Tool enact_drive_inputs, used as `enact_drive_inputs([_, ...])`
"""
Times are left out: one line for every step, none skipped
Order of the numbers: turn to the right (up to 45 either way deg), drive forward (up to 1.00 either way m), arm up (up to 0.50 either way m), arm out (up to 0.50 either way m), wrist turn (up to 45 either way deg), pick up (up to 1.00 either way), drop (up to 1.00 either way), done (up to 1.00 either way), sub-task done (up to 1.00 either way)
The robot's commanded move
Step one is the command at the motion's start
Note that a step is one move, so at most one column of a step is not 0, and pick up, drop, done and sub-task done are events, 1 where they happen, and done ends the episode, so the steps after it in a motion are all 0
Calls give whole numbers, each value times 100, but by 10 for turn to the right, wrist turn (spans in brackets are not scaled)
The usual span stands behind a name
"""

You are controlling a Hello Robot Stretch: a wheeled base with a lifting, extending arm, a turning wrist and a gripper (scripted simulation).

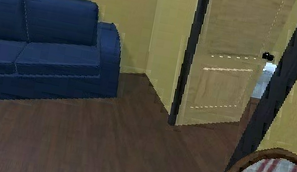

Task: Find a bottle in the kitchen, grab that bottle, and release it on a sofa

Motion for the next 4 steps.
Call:
enact_drive_inputs([0,0,0,0,450,0,0,0,0])
enact_drive_inputs([0,0,0,0,390,0,0,0,0])
enact_drive_inputs([0,0,-40,0,0,0,0,0,0])
enact_drive_inputs([0,0,-50,0,0,0,0,0,0])
